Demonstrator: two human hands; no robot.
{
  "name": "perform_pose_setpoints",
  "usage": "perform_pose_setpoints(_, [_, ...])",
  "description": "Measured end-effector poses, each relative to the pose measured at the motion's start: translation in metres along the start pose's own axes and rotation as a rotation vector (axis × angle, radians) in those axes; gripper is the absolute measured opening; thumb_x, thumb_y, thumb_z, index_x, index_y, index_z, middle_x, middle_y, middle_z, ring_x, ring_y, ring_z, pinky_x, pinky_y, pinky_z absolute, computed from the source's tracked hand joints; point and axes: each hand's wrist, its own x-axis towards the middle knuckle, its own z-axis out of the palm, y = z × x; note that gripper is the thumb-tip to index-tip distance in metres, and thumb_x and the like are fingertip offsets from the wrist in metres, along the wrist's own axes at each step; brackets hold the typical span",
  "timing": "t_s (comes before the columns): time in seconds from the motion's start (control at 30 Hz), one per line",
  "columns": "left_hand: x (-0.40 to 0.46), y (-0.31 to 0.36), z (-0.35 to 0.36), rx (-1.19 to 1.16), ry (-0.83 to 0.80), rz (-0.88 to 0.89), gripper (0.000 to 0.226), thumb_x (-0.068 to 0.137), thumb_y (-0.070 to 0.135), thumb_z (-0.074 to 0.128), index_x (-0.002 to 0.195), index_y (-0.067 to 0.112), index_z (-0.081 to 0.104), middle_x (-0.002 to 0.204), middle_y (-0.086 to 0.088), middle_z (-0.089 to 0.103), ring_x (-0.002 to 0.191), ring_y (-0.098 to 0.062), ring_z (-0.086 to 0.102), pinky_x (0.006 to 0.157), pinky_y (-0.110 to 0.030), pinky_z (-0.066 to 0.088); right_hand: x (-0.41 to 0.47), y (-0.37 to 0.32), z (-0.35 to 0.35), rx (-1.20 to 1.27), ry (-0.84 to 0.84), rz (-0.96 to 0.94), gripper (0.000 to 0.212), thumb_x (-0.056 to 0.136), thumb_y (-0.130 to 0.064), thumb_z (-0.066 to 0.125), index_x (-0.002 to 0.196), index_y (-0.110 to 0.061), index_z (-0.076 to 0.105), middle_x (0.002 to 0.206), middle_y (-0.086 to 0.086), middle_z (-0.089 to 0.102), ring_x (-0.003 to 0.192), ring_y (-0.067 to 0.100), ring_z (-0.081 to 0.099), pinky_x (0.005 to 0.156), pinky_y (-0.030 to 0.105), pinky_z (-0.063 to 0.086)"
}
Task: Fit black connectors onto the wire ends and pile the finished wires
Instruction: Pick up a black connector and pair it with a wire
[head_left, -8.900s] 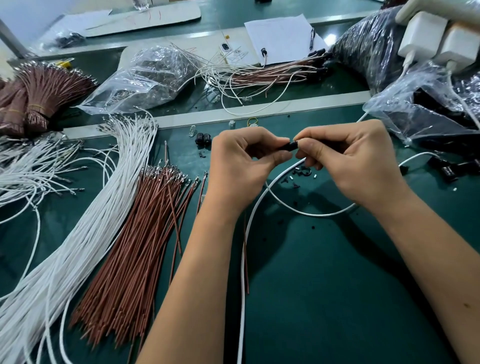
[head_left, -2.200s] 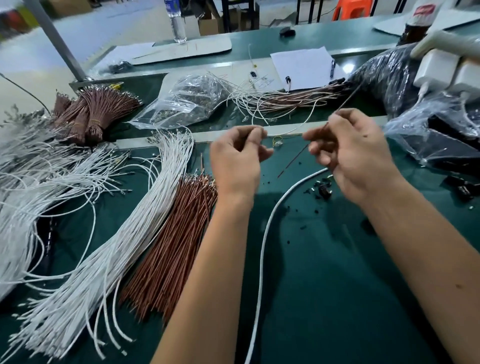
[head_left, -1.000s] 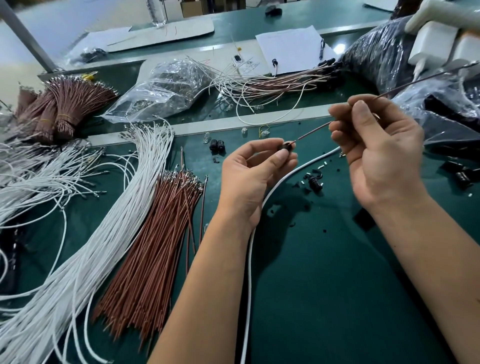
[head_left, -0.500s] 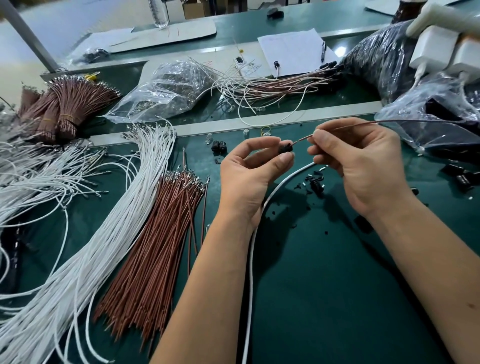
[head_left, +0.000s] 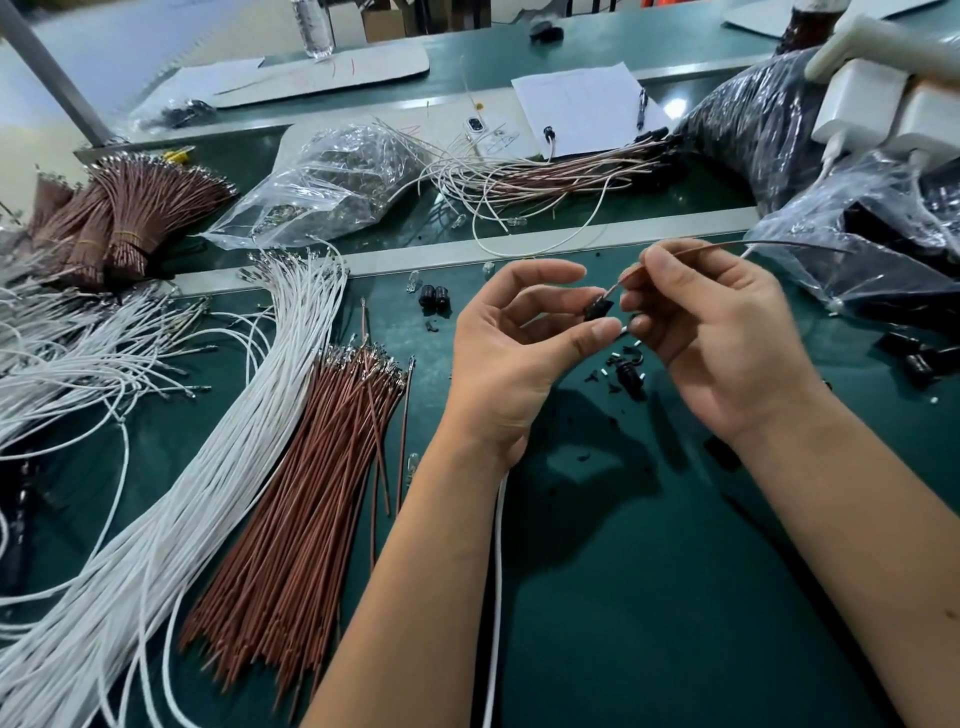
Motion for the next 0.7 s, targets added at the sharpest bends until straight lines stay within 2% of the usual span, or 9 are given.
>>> perform_pose_setpoints(0.13, [-0.0001, 0.0016, 0.0011, -0.034, -0.048, 0.023, 0.039, 0.069, -0.01, 0.079, 0.098, 0.014, 0.069, 0.088, -0.003, 0.07, 0.077, -0.017, 0.062, 0.078, -0.027, 0.056, -0.0003, -0.0064, 0.0, 0.095, 0.047, 0.018, 0.02, 0.102, -0.01, 0.057, 0.083, -0.017, 0.062, 0.079, 0.006, 0.074, 0.067, 0.017, 0.068, 0.056, 0.022, 0.051])
perform_pose_setpoints(0.33, [-0.0013, 0.0036, 0.0027, -0.06, -0.11, 0.037, 0.038, 0.069, -0.012, 0.076, 0.096, 0.015, 0.072, 0.085, 0.002, 0.064, 0.075, -0.014, 0.058, 0.078, -0.024, 0.055, -0.0021, -0.0049, 0.0027, 0.049, 0.044, 0.047, 0.02, 0.102, -0.008, 0.055, 0.085, -0.015, 0.059, 0.076, 0.005, 0.073, 0.065, 0.016, 0.065, 0.056, 0.022, 0.05])
perform_pose_setpoints(0.5, [-0.0027, 0.0051, 0.0043, -0.062, -0.101, 0.01, 0.033, 0.068, -0.01, 0.076, 0.09, 0.012, 0.067, 0.083, 0.001, 0.061, 0.076, -0.018, 0.051, 0.078, -0.024, 0.052, -0.0033, -0.0051, 0.0037, 0.025, 0.032, 0.043, 0.018, 0.103, -0.008, 0.055, 0.087, -0.014, 0.06, 0.076, 0.006, 0.071, 0.064, 0.016, 0.063, 0.055, 0.022, 0.05])
perform_pose_setpoints(0.7, [-0.0031, 0.005, 0.0031, -0.053, -0.11, -0.007, 0.032, 0.068, -0.011, 0.076, 0.081, 0.012, 0.058, 0.08, -0.001, 0.062, 0.069, -0.014, 0.058, 0.076, -0.025, 0.055, -0.0034, -0.0037, 0.0048, 0.026, 0.011, 0.037, 0.02, 0.103, -0.007, 0.054, 0.085, -0.014, 0.06, 0.076, 0.007, 0.071, 0.063, 0.017, 0.061, 0.054, 0.022, 0.049])
